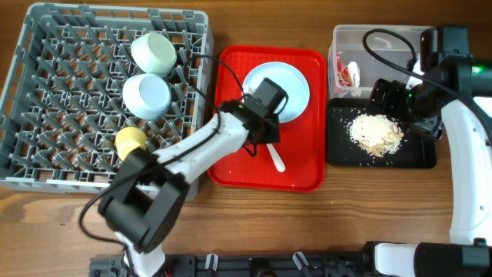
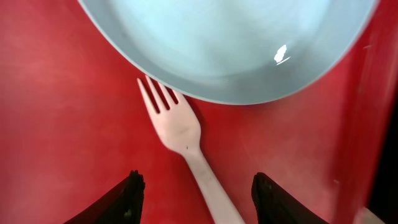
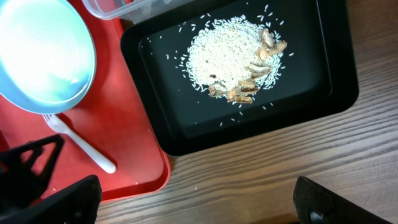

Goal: Sort waste into correct bins and load items into the dishwasher rack
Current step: 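Return the left gripper to the tray and grasp the white fork, then carry the white fork to the rack and insert it beside the chopsticks, then move the left gripper to the light-blue plate and grasp its edge, then lift the light-blue plate and carry it to the rack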

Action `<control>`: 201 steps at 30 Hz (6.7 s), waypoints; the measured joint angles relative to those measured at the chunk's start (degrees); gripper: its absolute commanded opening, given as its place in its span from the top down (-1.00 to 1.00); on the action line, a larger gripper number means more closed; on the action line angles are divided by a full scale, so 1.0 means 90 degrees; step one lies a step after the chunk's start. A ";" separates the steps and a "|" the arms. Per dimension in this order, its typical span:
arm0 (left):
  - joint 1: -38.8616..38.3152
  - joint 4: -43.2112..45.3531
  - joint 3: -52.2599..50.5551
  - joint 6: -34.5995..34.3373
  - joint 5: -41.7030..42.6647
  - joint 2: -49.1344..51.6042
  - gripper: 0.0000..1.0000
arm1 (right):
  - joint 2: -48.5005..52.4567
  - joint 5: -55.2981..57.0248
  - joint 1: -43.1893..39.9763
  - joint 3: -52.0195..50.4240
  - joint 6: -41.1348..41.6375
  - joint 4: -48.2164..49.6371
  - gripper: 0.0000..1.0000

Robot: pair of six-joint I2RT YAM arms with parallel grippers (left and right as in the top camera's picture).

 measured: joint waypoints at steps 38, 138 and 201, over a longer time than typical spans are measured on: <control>-0.0046 0.0175 0.0097 -0.0141 -0.0867 0.0675 0.43 | 0.0000 0.0000 0.0000 0.0000 0.0000 0.0002 -1.00; 0.2943 -0.0270 0.0090 0.5712 -0.0619 -0.1083 -0.12 | 0.0000 0.0000 0.0000 0.0000 -0.0119 -0.0022 -1.00; -0.0041 0.1307 0.0245 0.4558 0.0376 0.0925 0.92 | 0.0000 0.0000 0.0000 0.0000 -0.0121 -0.0024 -1.00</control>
